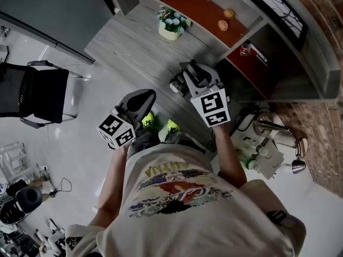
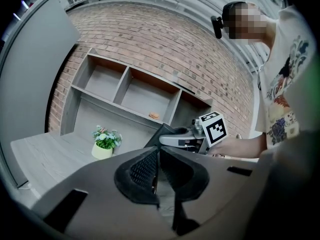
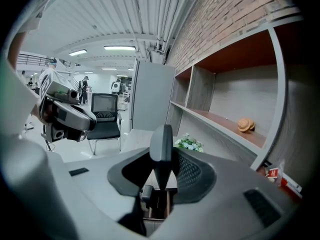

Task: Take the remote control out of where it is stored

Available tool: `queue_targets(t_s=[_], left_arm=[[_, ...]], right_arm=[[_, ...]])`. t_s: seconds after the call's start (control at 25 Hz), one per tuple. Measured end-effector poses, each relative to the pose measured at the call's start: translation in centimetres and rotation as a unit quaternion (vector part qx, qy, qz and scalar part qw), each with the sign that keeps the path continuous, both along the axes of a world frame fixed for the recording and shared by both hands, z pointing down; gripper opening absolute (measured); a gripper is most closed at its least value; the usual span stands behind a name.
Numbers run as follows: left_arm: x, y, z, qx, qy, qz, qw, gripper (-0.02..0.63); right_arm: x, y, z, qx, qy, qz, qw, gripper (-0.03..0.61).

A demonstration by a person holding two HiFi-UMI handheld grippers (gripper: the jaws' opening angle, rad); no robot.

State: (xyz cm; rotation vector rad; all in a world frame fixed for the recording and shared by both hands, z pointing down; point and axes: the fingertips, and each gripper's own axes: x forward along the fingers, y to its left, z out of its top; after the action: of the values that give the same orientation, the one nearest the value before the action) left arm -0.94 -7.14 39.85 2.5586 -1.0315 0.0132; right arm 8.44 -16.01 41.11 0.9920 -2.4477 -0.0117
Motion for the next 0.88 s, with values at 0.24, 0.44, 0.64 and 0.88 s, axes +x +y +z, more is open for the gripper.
queue_targets(t_s=[0.24,0.44,0.64,0.88], left_arm=[[-3.1,-1.1,0.2,-0.002,0.007,0.011,0.9999,0.006],[-6.1,-2.1,0.1,-0.004,0.007,0.022,0.9997,0.006],[-8.2,-3.3,0.5,-0.004,0.001,0.038,0.9993,0.006],[-9.4,-4.4,1.1,-0.013,0.002,0.068,0.9976,0.006]], right_arm=[[-2.7,-0.8,0.3,-0.002,0.014,0.007,1.000,0.118],[-4.9,-1.6,-0.1,-0.002,0.023,0.019,1.000,0.118],[-6.9,-2.0,0.4,-0.006,0.029,0.033,0.999,0.118],[-8.7,-2.7,2.1,-0.018,0.030,0.049,0.998,0.118]])
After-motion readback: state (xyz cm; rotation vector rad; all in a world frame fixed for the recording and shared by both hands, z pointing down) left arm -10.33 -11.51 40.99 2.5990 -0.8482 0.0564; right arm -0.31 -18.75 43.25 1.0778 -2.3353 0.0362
